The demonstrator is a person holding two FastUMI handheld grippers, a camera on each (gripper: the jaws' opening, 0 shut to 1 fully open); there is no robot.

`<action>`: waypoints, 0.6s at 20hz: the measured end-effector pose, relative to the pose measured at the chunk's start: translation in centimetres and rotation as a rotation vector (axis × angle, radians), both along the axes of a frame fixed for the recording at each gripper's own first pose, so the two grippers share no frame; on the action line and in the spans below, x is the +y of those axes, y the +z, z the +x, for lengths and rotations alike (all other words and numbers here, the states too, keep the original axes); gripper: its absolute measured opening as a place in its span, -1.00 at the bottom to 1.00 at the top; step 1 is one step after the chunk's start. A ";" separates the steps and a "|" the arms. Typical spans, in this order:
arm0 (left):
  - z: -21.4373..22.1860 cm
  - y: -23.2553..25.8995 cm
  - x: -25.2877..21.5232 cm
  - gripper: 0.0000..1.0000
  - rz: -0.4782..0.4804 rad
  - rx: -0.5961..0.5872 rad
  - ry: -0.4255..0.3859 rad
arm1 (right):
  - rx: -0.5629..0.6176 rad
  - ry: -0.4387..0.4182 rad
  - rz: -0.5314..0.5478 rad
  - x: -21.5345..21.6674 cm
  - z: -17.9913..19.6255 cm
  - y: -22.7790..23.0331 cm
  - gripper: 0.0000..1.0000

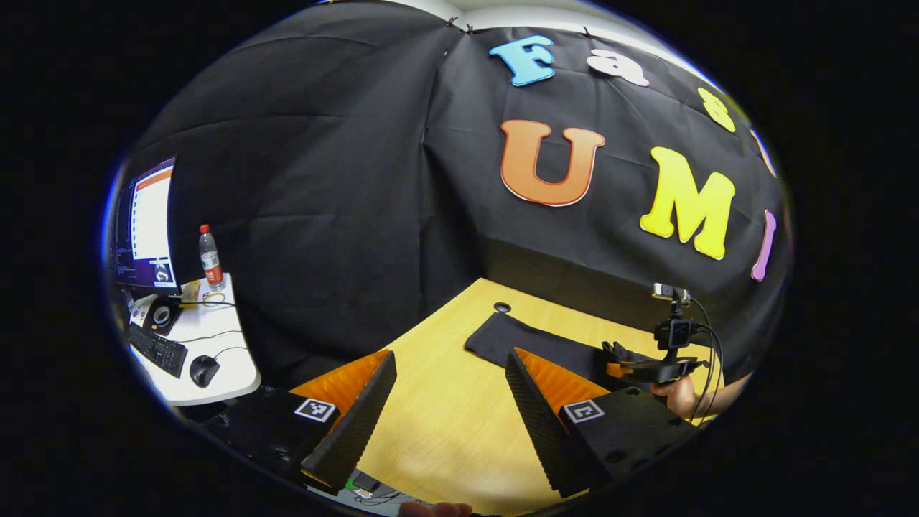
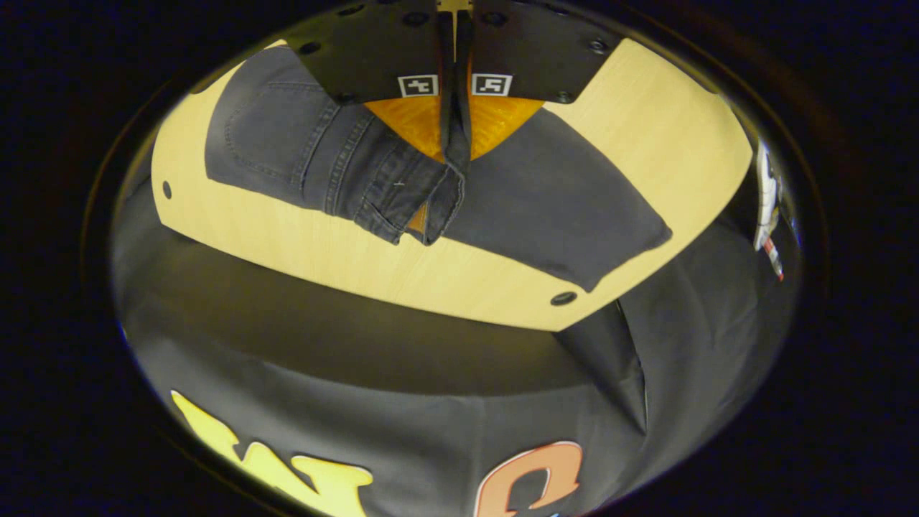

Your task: Grasp the waist and the cuffs of the jeans and fold them to make the two legs overlap; first hold the waist and fold one-third of the jeans toward the cuffs, then hold the cuffs and fold the remaining one-third in the same direction to finish folding.

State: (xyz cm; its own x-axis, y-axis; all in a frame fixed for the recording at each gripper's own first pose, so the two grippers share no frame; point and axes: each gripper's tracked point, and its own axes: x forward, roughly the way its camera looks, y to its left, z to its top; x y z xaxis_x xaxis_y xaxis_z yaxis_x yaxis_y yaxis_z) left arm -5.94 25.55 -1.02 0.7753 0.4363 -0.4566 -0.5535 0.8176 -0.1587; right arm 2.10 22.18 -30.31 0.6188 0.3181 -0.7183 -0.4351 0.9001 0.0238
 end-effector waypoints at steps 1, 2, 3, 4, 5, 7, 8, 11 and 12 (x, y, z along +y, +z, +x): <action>-0.2 -0.1 0.4 0.97 0.003 0.004 0.010 | -0.005 0.008 -0.025 0.3 -0.1 -0.5 -0.95; -0.4 -0.2 0.7 0.97 0.003 0.005 0.017 | -0.011 0.018 -0.046 0.9 -0.1 -1.0 -0.95; -0.6 -0.4 0.8 0.97 -0.003 0.004 0.022 | -0.020 0.027 -0.059 1.2 -0.2 -1.2 -0.96; -0.5 -0.3 0.9 0.97 -0.011 0.002 0.026 | -0.027 0.040 -0.057 1.6 -0.3 -1.0 -0.94; -0.4 -0.3 0.8 0.98 -0.018 0.003 0.029 | -0.020 0.059 -0.037 1.8 -0.5 -0.7 -0.89; -0.2 -0.3 0.6 0.98 -0.024 -0.001 0.025 | -0.010 0.074 0.017 2.7 -0.3 0.0 -0.42; -0.1 -0.4 0.4 0.98 -0.028 0.000 0.018 | -0.019 0.078 0.041 3.2 -0.4 0.8 -0.19; 1.3 -0.8 0.0 1.00 -0.042 -0.003 -0.013 | -0.057 0.074 0.113 3.4 -0.7 4.0 0.50; 1.9 -1.0 0.0 0.98 -0.049 -0.009 -0.021 | -0.065 0.062 0.139 3.2 -0.9 5.2 0.73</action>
